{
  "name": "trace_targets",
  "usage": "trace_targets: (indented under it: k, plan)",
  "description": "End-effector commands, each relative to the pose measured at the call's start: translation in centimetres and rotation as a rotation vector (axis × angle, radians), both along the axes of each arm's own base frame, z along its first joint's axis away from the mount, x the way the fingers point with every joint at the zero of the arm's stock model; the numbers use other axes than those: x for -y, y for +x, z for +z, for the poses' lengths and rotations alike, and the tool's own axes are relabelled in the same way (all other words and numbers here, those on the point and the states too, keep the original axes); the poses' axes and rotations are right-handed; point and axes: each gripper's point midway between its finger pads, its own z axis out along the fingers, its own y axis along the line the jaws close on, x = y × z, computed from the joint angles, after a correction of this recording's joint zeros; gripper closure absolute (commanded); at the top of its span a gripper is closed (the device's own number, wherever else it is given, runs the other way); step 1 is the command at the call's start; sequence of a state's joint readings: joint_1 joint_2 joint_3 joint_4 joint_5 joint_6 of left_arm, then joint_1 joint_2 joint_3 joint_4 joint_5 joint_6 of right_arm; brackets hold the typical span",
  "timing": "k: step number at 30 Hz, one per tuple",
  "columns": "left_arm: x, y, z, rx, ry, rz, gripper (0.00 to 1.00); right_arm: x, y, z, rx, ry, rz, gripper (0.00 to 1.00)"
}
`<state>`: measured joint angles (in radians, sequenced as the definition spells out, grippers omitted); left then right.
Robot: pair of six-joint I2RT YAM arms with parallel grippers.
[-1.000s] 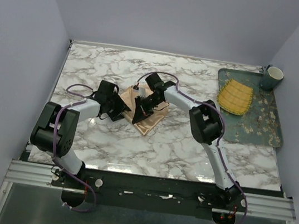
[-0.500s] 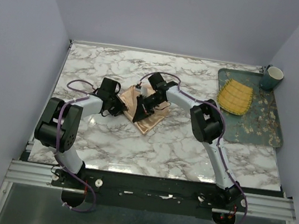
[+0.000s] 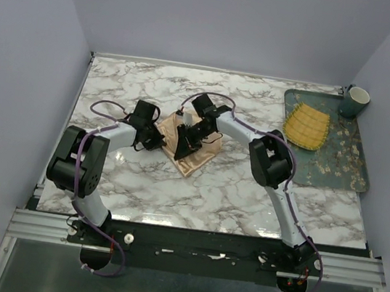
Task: Fold the napkin, place the utensils inside, and roll it up
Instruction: Roll the napkin with the utensil
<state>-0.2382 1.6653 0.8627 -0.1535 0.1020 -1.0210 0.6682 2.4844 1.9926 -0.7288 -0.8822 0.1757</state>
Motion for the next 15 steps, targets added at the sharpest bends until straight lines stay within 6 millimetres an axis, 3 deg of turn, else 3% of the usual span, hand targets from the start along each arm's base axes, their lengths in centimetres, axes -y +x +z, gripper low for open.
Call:
trace_targets:
  k: [1, 3, 7, 15]
  plan:
    - [-0.9, -1.4, -1.2, -0.101, 0.091, 0.011, 1.0, 2.0, 1.3, 2.0, 0.208, -0.158, -0.04, 0.69]
    - [-0.3, -1.6, -1.2, -0.119, 0.076, 0.015, 1.0, 2.1, 1.3, 2.4, 0.28, -0.202, -0.047, 0.58]
    - [0.0, -1.7, -1.3, -0.147, 0.064, 0.022, 1.0, 1.4, 1.2, 3.7, 0.444, -0.249, -0.062, 0.47]
    - [0.3, -1.7, -0.5, -0.171, 0.052, 0.023, 1.0, -1.6, -0.1, 2.6, 0.665, -0.287, -0.012, 0.31]
